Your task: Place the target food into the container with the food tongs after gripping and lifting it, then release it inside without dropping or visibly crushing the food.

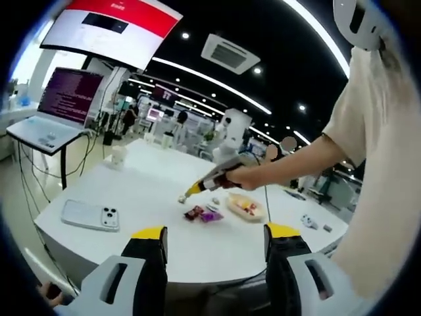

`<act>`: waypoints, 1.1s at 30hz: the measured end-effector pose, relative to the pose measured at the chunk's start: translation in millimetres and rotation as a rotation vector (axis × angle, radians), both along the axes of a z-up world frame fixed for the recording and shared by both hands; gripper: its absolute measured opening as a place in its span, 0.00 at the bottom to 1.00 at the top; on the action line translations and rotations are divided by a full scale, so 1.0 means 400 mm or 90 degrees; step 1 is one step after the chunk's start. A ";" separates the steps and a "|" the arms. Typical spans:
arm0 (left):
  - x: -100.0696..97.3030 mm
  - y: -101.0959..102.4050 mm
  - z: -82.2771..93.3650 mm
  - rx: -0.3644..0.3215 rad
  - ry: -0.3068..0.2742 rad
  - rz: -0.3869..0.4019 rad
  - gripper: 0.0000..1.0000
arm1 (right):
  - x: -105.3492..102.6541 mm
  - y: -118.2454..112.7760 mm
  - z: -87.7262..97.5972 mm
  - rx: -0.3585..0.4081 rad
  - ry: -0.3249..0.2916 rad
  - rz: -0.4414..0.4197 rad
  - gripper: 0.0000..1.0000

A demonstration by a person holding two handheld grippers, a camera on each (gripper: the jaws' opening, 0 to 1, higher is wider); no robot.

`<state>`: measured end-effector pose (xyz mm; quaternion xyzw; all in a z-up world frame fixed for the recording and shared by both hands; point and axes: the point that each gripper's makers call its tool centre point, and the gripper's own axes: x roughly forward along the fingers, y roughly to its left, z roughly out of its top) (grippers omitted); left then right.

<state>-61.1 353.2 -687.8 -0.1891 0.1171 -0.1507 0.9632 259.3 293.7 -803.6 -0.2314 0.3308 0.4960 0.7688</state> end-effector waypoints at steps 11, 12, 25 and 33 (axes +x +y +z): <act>0.012 -0.011 -0.030 -0.016 0.023 -0.005 0.59 | 0.053 -0.009 -0.036 -0.010 -0.007 -0.003 0.25; 0.014 -0.014 -0.031 -0.016 0.025 -0.007 0.59 | 0.056 -0.008 -0.038 -0.011 -0.008 -0.002 0.25; 0.020 -0.024 -0.049 -0.026 0.037 -0.014 0.59 | 0.055 0.001 -0.051 -0.028 -0.011 0.027 0.25; 0.021 -0.016 -0.054 -0.030 0.043 -0.009 0.59 | 0.063 0.008 -0.073 -0.034 -0.008 0.033 0.25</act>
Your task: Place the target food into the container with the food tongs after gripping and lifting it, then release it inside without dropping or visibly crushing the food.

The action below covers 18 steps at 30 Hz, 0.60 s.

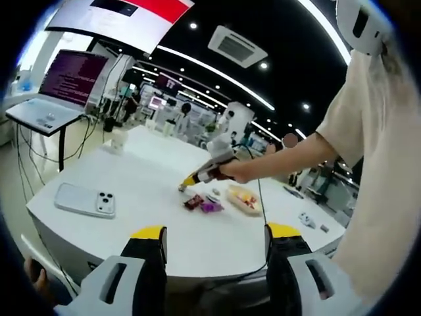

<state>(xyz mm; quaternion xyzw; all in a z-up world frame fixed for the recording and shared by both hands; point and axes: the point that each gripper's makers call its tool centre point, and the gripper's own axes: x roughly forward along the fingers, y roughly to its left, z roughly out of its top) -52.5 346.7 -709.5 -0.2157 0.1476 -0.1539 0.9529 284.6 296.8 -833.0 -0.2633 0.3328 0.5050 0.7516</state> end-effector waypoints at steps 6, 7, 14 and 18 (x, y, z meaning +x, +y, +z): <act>0.004 -0.002 -0.002 -0.003 0.003 -0.003 0.60 | 0.005 0.003 -0.002 -0.003 -0.001 0.000 0.25; 0.004 -0.002 -0.002 -0.003 0.003 -0.003 0.60 | 0.006 0.003 -0.002 -0.003 -0.001 0.000 0.25; 0.010 -0.004 -0.012 -0.010 0.007 -0.005 0.60 | 0.008 0.000 -0.015 -0.006 0.003 -0.001 0.25; 0.014 -0.006 -0.011 -0.012 0.007 -0.006 0.60 | 0.008 -0.001 -0.017 -0.006 0.006 -0.001 0.25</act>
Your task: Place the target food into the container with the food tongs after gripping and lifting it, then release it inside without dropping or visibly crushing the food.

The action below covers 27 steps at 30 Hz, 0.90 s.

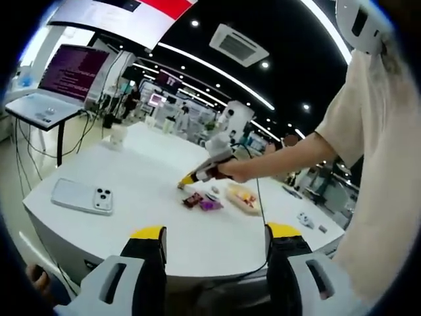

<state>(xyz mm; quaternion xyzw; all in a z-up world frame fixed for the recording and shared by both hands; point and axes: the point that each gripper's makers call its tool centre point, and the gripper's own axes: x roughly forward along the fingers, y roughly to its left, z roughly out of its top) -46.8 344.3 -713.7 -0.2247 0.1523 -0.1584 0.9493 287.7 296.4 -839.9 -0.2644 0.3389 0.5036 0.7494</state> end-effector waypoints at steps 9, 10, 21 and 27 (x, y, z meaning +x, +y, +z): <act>-0.002 0.006 -0.009 -0.002 0.003 0.001 0.60 | 0.000 0.003 -0.009 -0.001 0.005 0.003 0.25; -0.002 0.005 -0.009 -0.002 0.003 0.001 0.60 | 0.000 0.004 -0.009 0.000 0.005 0.004 0.25; -0.003 0.009 -0.015 -0.004 0.004 0.000 0.60 | 0.006 0.002 -0.017 0.001 0.011 0.002 0.24; -0.008 0.014 -0.019 -0.006 0.006 0.002 0.60 | 0.009 0.006 -0.018 0.009 0.017 -0.010 0.24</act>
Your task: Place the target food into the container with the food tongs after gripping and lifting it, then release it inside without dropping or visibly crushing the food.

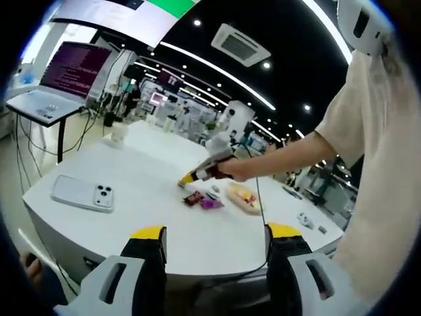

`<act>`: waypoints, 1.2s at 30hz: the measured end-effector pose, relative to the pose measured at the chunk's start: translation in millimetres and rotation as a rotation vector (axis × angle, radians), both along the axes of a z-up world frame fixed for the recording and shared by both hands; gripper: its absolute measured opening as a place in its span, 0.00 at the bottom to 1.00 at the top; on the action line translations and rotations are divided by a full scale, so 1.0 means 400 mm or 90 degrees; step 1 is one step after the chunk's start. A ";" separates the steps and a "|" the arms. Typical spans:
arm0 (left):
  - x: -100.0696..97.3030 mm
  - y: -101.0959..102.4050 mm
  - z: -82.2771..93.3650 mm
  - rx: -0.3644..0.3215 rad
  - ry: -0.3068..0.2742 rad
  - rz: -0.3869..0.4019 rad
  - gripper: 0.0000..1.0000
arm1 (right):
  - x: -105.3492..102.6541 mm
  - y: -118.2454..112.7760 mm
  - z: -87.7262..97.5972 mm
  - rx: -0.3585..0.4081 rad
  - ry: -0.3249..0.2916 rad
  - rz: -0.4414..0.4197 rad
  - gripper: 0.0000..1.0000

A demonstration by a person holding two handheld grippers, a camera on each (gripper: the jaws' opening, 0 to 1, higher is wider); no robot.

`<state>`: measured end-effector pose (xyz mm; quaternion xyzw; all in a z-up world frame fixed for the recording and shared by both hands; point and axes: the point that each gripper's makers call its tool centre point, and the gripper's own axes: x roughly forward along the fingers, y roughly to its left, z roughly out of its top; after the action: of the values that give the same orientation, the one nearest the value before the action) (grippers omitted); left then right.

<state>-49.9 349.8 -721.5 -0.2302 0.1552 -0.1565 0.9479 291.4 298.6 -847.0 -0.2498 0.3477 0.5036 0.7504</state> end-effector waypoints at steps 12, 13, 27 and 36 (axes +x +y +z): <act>0.002 0.006 0.000 -0.001 -0.001 0.004 0.59 | 0.001 0.004 0.001 0.006 0.002 -0.007 0.22; 0.003 0.006 0.000 -0.002 -0.001 0.005 0.59 | 0.001 0.005 0.000 0.006 0.002 -0.008 0.22; 0.002 0.014 0.010 -0.001 -0.007 0.008 0.59 | -0.009 0.009 0.020 0.029 0.003 -0.030 0.20; 0.027 0.016 0.050 0.007 -0.032 -0.007 0.59 | -0.011 -0.010 0.097 0.049 -0.017 -0.047 0.21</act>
<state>-39.1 356.0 -701.5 -0.2203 0.1333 -0.1667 0.9518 287.2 294.8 -808.1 -0.2141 0.3270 0.4853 0.7821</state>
